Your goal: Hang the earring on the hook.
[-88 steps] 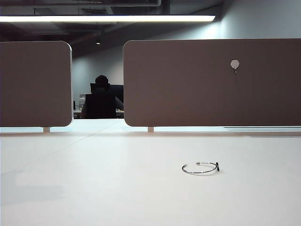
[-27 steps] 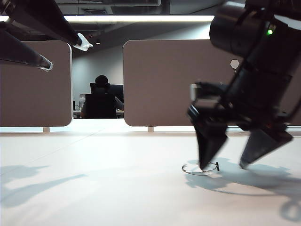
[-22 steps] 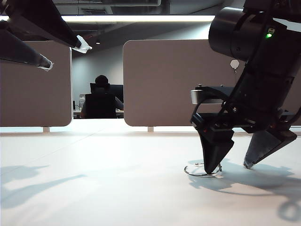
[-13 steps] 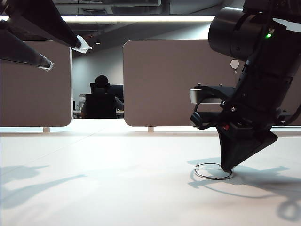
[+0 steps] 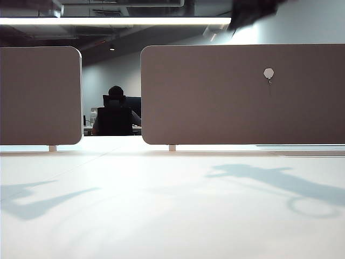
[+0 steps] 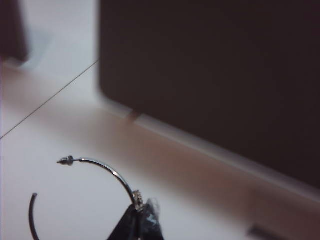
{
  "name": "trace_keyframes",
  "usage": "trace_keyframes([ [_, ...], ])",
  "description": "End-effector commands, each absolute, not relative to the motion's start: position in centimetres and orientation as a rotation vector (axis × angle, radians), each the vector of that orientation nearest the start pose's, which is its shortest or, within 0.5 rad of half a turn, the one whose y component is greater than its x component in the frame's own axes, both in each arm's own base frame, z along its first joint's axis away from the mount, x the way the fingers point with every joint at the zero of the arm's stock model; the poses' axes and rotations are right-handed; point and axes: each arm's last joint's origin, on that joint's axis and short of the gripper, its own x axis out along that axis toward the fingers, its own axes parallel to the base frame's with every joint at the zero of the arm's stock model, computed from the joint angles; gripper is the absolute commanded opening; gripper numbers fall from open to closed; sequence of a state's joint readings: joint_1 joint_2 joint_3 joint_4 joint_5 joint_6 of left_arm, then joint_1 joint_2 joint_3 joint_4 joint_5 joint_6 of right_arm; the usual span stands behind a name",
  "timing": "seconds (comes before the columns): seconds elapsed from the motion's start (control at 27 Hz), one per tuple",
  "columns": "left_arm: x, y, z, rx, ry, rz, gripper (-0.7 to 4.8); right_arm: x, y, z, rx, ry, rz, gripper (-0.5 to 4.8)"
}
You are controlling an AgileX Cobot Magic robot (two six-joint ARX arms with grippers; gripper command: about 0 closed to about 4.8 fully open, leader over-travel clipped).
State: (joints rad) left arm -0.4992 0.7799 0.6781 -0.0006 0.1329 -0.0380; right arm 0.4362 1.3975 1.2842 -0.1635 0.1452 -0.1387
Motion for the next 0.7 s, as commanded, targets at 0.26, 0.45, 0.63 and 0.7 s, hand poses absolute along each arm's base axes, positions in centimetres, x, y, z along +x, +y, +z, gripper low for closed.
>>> trace_keyframes([
  [0.26, 24.4, -13.6, 38.1, -0.045, 0.070, -0.587, 4.79, 40.5, 1.7, 41.4, -0.237, 0.021, 0.083, -0.05],
  [0.45, 30.4, -16.6, 35.0, 0.023, 0.169, -0.603, 4.79, 49.7, 1.0, 36.5, -0.332, 0.009, 0.061, -0.05],
  [0.63, 31.7, -17.0, 33.8, 0.031, 0.199, -0.590, 4.79, 54.5, 0.1, 33.2, -0.467, -0.035, -0.055, -0.05],
  [0.7, 31.7, -17.0, 33.8, 0.038, 0.196, -0.589, 4.79, 55.4, -0.3, 32.3, -0.467, -0.043, -0.065, -0.05],
])
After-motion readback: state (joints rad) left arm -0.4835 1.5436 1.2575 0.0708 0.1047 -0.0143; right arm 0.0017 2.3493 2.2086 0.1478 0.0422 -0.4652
